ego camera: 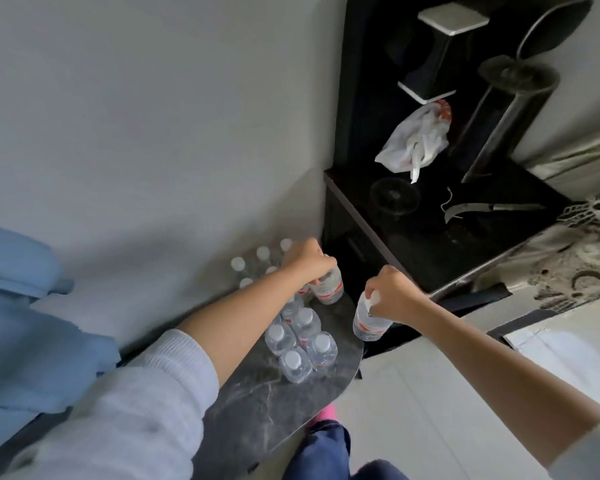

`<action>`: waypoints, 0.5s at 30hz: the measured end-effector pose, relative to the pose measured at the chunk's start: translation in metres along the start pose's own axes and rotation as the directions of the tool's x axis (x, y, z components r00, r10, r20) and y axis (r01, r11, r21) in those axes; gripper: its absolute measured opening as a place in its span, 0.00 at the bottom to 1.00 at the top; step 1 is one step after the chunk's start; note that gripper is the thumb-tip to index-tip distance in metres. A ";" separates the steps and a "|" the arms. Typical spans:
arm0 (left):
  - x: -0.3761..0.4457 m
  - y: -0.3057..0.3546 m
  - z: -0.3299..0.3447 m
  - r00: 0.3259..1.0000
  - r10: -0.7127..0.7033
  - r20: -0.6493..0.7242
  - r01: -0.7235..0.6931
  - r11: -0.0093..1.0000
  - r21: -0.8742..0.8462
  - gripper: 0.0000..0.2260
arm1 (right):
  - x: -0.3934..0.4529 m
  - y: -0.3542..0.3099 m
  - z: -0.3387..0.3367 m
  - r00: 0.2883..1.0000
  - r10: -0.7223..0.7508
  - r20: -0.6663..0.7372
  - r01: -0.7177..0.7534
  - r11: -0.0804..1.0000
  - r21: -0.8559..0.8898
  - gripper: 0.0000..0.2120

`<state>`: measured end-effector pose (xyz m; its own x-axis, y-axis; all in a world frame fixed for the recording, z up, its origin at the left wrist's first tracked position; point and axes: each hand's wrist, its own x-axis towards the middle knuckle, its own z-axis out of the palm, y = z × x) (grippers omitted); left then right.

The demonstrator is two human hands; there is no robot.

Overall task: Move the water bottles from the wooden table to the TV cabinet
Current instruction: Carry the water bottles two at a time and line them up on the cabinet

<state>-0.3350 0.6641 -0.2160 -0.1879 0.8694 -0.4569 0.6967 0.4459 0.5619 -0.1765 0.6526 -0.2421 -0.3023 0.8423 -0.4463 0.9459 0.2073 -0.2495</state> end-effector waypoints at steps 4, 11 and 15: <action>0.036 -0.013 0.018 0.994 -0.084 0.075 0.082 0.996 0.029 0.12 | 0.027 0.011 0.021 0.998 0.050 0.041 -0.052 0.997 0.063 0.12; 0.081 -0.029 0.051 0.974 -0.176 0.146 0.160 0.980 0.116 0.12 | 0.064 0.024 0.047 0.981 -0.039 0.192 0.018 0.993 0.113 0.14; 0.100 -0.044 0.064 0.958 -0.241 0.154 0.224 0.967 0.121 0.10 | 0.081 0.026 0.067 0.965 -0.043 0.260 0.019 0.995 0.093 0.13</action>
<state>-0.3398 0.7175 -0.3306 -0.2414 0.6930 -0.6794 0.7157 0.5999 0.3577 -0.1848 0.6928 -0.3422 -0.3627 0.6743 -0.6433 0.9249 0.1760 -0.3371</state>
